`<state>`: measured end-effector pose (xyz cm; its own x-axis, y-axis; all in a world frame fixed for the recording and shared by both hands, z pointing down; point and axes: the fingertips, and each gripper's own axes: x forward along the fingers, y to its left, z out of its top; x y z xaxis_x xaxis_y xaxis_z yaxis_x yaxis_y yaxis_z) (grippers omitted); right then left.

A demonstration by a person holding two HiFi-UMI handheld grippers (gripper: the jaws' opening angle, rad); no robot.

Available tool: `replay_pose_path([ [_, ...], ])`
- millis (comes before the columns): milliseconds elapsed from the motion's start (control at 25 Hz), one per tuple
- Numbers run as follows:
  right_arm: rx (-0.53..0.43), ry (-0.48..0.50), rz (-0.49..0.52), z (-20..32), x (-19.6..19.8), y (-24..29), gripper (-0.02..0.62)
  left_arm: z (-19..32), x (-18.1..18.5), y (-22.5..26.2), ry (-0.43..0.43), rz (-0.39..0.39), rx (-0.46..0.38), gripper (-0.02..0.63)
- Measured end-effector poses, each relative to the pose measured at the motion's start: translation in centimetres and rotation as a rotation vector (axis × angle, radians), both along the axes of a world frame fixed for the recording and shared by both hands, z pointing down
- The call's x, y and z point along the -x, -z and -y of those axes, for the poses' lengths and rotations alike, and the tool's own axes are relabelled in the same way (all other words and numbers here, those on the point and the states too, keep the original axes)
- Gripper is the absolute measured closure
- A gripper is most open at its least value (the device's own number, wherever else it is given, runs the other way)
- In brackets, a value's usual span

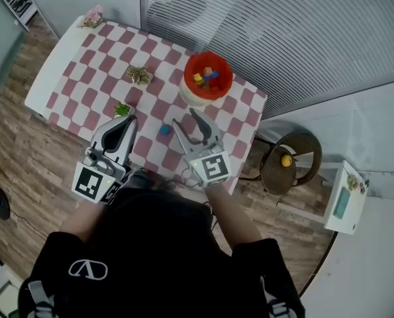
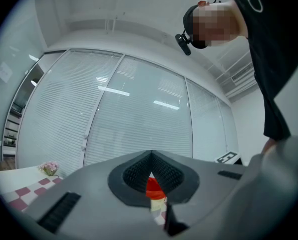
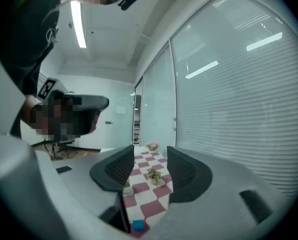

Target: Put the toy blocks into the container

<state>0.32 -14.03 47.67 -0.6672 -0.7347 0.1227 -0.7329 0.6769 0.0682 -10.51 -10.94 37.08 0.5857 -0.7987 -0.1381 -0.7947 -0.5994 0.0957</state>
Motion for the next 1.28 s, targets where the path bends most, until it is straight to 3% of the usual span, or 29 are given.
replay_pose_path([
  [400, 0.436, 0.163, -0.366, 0.5, 3.4, -19.5, 0.373, -0.9, 2.2, -0.2, 0.058, -0.006, 0.01, 0.601],
  [600, 0.596, 0.245, -0.529, -0.2, 3.9, -25.3, 0.372, -1.2, 3.2, -0.6, 0.077, 0.0, 0.023, 0.601],
  [1120, 0.808, 0.296, -0.704, -0.9, 4.2, -30.9, 0.381, -1.2, 4.7, -1.3, 0.099, 0.004, 0.038, 0.601],
  [1200, 0.806, 0.282, -0.723, -0.7, 3.9, -31.1, 0.444, -1.2, 4.8, -1.4, 0.099, 0.004, 0.04, 0.601],
  [1280, 0.814, 0.283, -0.717, -0.7, 3.9, -31.1, 0.451, -1.1, 4.7, -1.4, 0.099, 0.005, 0.041, 0.601],
])
